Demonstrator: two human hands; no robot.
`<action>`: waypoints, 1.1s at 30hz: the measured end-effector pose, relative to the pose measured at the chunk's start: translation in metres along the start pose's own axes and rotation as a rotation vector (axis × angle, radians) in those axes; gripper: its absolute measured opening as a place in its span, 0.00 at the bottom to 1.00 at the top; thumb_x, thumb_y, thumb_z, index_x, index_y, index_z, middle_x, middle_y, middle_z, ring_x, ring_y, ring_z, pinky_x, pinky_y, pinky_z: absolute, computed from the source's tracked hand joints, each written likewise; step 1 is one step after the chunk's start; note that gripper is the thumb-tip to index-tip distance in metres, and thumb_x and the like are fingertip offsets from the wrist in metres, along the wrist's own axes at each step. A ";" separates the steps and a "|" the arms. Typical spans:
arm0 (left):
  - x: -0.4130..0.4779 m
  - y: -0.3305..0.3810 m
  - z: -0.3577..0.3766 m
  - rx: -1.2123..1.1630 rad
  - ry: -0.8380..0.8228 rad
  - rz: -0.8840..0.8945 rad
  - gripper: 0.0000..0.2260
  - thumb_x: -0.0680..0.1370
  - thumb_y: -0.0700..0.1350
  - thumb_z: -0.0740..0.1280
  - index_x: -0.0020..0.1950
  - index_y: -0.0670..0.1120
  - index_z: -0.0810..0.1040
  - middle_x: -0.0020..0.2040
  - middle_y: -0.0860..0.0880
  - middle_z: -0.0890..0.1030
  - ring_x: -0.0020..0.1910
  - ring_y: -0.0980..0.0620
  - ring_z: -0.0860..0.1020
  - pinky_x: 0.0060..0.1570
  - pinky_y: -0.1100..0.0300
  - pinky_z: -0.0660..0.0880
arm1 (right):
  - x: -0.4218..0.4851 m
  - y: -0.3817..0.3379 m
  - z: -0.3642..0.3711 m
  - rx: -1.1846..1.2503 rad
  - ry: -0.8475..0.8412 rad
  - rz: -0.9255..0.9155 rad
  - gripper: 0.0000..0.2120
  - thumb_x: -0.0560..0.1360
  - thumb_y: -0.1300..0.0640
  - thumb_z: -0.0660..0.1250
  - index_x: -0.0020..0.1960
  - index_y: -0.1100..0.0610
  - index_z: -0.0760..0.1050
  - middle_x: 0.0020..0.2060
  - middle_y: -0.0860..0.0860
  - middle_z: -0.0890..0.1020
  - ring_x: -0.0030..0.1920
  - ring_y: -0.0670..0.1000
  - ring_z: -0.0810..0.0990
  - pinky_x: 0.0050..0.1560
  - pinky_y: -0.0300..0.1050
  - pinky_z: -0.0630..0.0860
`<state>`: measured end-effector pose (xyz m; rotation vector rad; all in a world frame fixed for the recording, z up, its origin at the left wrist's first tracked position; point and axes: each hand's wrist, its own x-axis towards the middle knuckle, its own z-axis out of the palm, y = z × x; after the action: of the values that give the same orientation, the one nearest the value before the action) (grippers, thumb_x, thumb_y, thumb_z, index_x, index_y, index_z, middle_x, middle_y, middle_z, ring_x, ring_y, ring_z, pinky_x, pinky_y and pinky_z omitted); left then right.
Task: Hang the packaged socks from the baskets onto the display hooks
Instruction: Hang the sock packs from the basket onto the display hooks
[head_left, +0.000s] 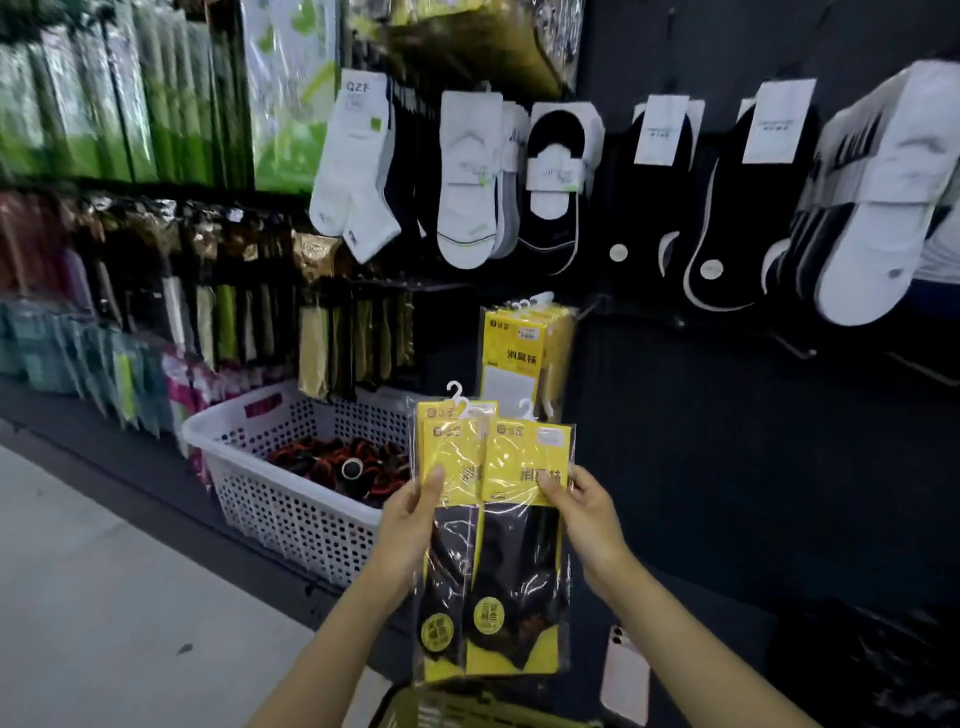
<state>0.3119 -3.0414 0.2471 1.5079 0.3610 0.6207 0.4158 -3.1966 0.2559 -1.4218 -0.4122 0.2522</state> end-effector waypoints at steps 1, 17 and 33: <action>0.010 0.001 -0.005 -0.005 0.013 0.012 0.07 0.77 0.58 0.59 0.42 0.58 0.70 0.39 0.65 0.73 0.39 0.70 0.71 0.42 0.75 0.66 | 0.009 -0.002 0.000 -0.012 0.021 -0.010 0.04 0.77 0.57 0.66 0.51 0.55 0.77 0.45 0.51 0.86 0.45 0.46 0.84 0.45 0.36 0.79; 0.105 0.034 -0.044 0.053 0.240 0.199 0.09 0.77 0.59 0.60 0.38 0.59 0.70 0.30 0.61 0.74 0.30 0.68 0.73 0.33 0.71 0.65 | 0.135 -0.048 0.036 -0.227 0.269 -0.323 0.05 0.79 0.56 0.64 0.52 0.57 0.76 0.49 0.50 0.83 0.53 0.49 0.81 0.54 0.45 0.78; 0.134 0.023 -0.035 0.025 0.196 0.216 0.10 0.78 0.57 0.60 0.38 0.56 0.68 0.35 0.59 0.67 0.33 0.64 0.65 0.34 0.69 0.63 | 0.172 -0.035 0.053 -0.165 0.217 -0.298 0.05 0.79 0.58 0.62 0.53 0.51 0.75 0.48 0.46 0.82 0.51 0.45 0.80 0.53 0.42 0.77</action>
<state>0.3947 -2.9363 0.2888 1.5256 0.3588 0.9429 0.5463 -3.0831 0.3169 -1.5085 -0.4667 -0.1806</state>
